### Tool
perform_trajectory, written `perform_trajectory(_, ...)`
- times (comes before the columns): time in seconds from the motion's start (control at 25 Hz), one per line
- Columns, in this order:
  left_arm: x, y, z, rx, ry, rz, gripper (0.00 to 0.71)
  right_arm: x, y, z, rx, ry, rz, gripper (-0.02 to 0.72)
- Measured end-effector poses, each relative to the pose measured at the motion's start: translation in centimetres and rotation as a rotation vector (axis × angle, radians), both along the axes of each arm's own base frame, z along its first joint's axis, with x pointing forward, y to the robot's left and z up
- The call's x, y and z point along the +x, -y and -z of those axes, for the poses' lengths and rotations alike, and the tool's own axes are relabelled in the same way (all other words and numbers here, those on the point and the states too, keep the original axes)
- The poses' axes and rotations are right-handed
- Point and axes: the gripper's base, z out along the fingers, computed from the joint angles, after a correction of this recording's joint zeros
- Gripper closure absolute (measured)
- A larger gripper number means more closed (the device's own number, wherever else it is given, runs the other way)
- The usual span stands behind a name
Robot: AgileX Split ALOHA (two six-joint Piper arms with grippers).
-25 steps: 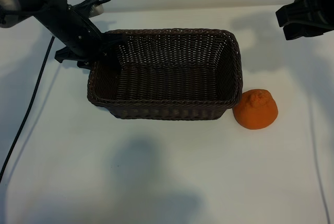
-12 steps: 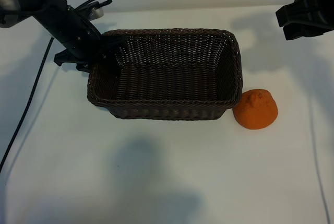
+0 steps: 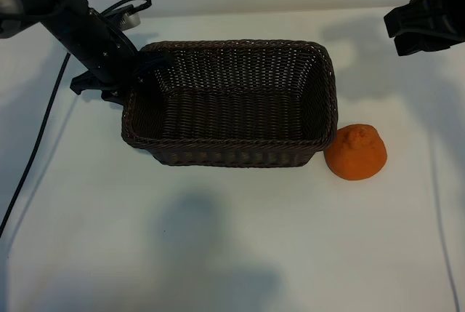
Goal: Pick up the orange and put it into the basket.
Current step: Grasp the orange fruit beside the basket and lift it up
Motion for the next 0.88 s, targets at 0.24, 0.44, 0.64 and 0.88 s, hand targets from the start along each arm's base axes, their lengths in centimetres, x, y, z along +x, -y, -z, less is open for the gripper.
perform_trajectory(0.24, 0.0, 0.1, -0.1, -0.013, -0.003, -0.006, 0.312, 0.0, 0.0, 0.0, 0.000, 0.000, 0.000, 0.270)
perform_trajectory(0.44, 0.0, 0.0, -1.3, -0.027, 0.014, -0.008, 0.312, 0.0, 0.0, 0.0, 0.000, 0.000, 0.000, 0.270)
perform_trajectory(0.64, 0.0, -0.7, -3.6, -0.024, -0.022, 0.030, 0.312, 0.0, 0.0, 0.0, 0.000, 0.000, 0.000, 0.270)
perform_trajectory(0.88, 0.9, -0.9, -5.8, -0.009, 0.023, 0.055, 0.312, 0.0, 0.0, 0.0, 0.000, 0.000, 0.000, 0.270)
